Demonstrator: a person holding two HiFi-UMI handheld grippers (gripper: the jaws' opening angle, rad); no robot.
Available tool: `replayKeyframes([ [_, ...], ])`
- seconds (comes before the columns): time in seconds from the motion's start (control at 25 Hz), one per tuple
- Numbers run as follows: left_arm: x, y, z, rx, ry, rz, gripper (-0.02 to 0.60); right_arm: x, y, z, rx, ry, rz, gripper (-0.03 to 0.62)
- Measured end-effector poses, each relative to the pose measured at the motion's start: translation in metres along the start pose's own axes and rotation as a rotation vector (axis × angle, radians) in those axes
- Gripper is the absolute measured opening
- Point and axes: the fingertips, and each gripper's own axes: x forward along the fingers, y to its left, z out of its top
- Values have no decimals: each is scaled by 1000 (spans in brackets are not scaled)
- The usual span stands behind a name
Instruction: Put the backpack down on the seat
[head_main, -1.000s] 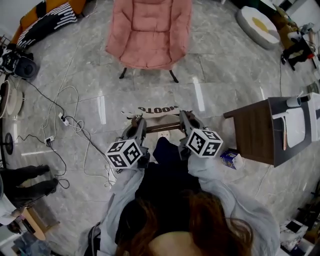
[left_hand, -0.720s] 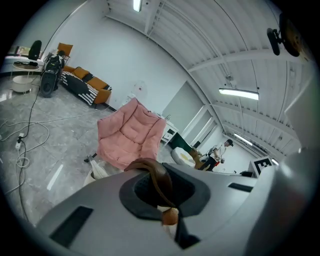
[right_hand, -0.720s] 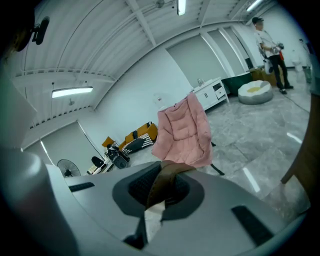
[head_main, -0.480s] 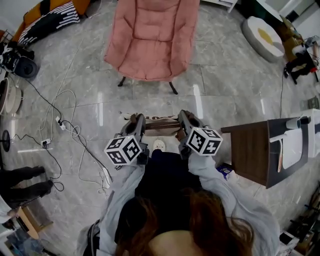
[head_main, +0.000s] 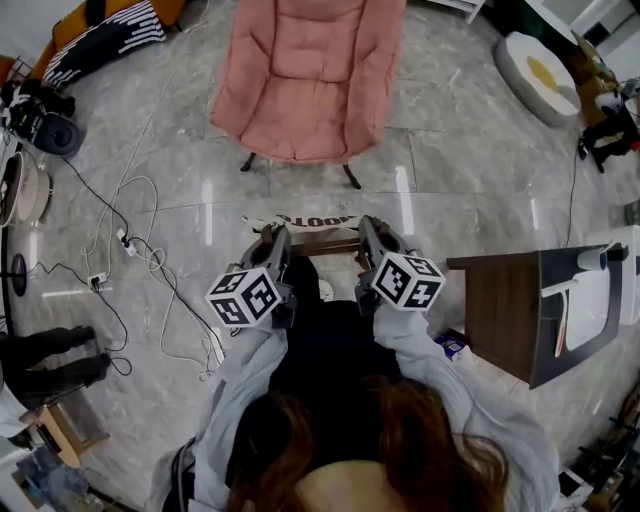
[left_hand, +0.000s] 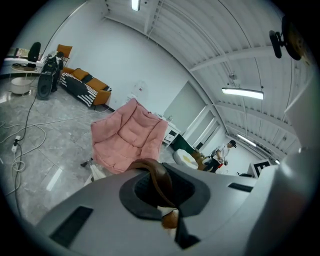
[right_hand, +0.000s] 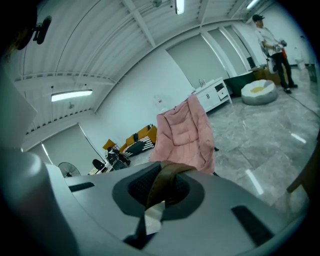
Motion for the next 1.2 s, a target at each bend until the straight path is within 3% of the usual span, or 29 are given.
replayKeyframes([
  [0.36, 41, 20, 26, 22, 3, 14, 15, 45, -10, 9, 35, 33, 3, 12],
  [0.52, 76, 40, 42, -2, 31, 17, 15, 81, -16, 22, 40, 55, -10, 12],
  [0.72, 125, 61, 79, -41, 57, -8, 15, 130, -17, 55, 41, 63, -40, 12],
  [1.2, 199, 82, 164, 7, 35, -44, 15, 216, -7, 124, 71, 14, -21, 12],
])
